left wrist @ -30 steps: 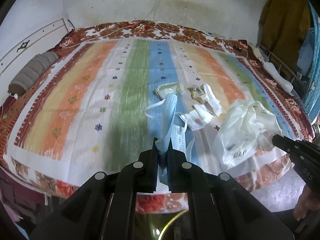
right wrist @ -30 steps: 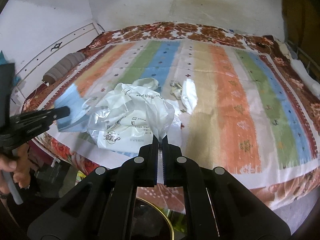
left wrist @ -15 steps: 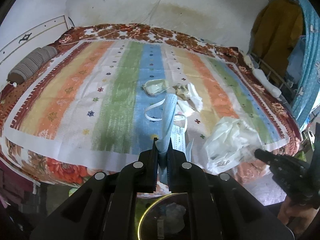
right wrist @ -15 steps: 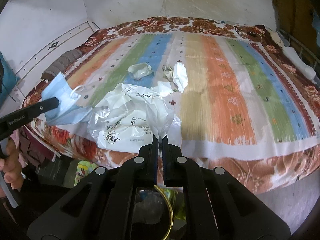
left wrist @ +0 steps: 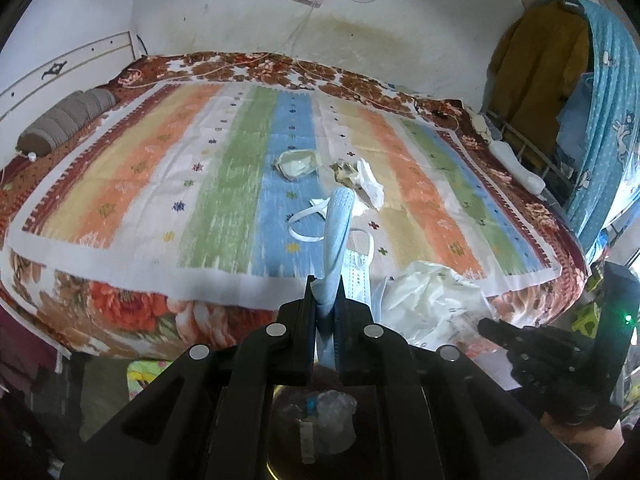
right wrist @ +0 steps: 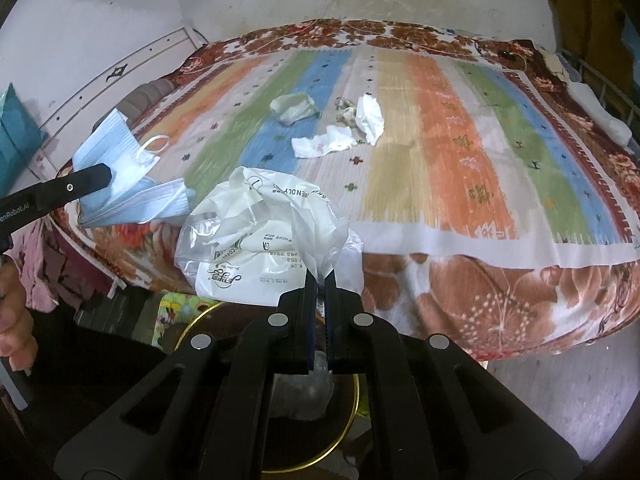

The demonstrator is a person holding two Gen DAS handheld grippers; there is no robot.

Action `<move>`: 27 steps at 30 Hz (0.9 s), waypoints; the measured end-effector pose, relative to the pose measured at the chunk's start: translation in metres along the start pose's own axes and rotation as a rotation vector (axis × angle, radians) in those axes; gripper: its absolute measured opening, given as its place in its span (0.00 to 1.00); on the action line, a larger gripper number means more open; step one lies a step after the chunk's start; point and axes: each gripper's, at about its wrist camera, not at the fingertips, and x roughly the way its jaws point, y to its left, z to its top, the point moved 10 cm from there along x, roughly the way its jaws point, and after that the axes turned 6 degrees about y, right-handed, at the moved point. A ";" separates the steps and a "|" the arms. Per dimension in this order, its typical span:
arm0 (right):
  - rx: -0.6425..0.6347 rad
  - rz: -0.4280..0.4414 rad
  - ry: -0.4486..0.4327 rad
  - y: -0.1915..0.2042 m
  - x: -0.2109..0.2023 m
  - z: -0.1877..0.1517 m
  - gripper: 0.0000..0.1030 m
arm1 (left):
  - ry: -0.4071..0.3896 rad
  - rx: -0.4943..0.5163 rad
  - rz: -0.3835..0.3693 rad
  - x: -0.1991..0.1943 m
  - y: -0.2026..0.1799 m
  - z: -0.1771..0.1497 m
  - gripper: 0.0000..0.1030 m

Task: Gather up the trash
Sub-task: 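Carry the mask and white plastic bag in both tools over the bin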

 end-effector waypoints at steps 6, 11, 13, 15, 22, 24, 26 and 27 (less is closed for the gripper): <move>-0.053 -0.027 0.023 0.013 0.004 -0.016 0.02 | -0.031 -0.012 0.024 -0.010 0.003 -0.014 0.06; -0.061 -0.027 0.049 0.019 0.009 -0.030 0.02 | -0.032 -0.015 0.004 -0.014 -0.001 -0.027 0.06; -0.069 -0.028 0.063 0.023 0.012 -0.038 0.02 | -0.026 -0.015 -0.003 -0.015 -0.003 -0.035 0.06; -0.080 -0.031 0.073 0.025 0.013 -0.042 0.02 | -0.023 -0.008 -0.004 -0.014 -0.007 -0.043 0.06; -0.080 -0.043 0.116 0.027 0.022 -0.056 0.02 | -0.016 -0.001 0.018 -0.011 -0.016 -0.066 0.06; -0.076 -0.043 0.131 0.027 0.025 -0.062 0.02 | -0.005 0.004 0.023 -0.009 -0.018 -0.074 0.06; -0.066 -0.045 0.152 0.027 0.029 -0.068 0.02 | 0.012 0.010 0.029 -0.006 -0.019 -0.080 0.06; -0.060 -0.046 0.162 0.027 0.032 -0.071 0.02 | 0.019 0.011 0.034 -0.004 -0.019 -0.083 0.06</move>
